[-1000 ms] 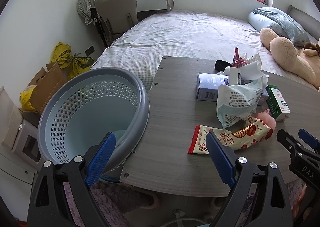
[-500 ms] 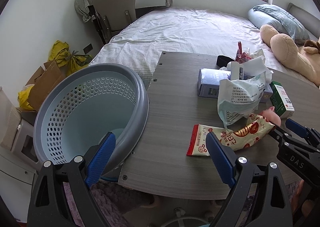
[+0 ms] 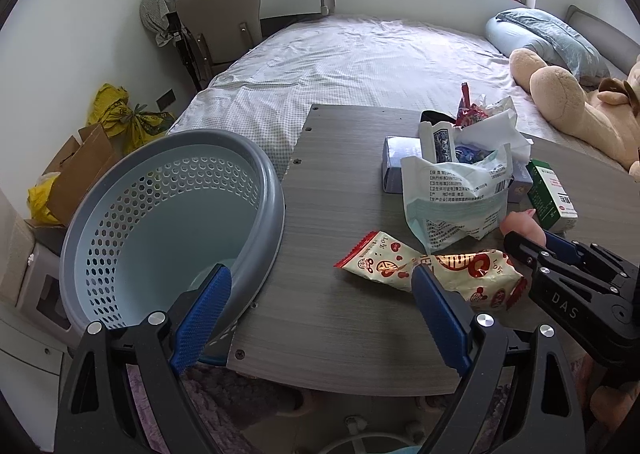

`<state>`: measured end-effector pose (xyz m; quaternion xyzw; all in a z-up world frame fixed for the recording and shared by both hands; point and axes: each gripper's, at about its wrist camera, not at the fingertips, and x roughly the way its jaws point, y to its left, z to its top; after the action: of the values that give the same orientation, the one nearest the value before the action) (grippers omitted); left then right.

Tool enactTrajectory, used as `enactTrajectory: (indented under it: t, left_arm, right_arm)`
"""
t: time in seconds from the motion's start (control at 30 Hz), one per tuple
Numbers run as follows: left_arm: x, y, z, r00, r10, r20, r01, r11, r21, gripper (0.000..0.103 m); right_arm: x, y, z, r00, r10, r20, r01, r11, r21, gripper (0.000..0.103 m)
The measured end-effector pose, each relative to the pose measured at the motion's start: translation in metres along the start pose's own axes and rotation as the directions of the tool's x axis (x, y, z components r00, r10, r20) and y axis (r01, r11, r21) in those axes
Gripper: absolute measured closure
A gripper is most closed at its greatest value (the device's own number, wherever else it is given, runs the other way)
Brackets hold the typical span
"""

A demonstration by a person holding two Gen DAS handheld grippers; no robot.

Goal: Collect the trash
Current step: 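Grasp the pink toy pig with the right tool, then grasp the red-and-white snack wrapper with the left tool while the right tool holds the pig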

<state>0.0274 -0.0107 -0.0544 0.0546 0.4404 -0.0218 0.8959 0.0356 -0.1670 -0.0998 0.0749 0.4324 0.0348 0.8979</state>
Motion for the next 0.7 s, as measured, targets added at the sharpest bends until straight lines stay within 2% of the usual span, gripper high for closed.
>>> enactTrajectory:
  t: [0.2, 0.7]
  left_arm:
    - [-0.004, 0.000, -0.001, 1.000, -0.026, 0.000, 0.026, 1.000, -0.009, 0.016]
    - [-0.016, -0.039, -0.011, 0.997, -0.070, -0.017, 0.070, 0.997, 0.015, 0.016]
  right_arm:
    - [-0.011, -0.003, -0.009, 0.999, 0.037, 0.010, -0.037, 0.998, 0.042, 0.071]
    - [-0.051, -0.036, -0.032, 0.995, 0.064, 0.073, -0.070, 0.993, 0.090, 0.071]
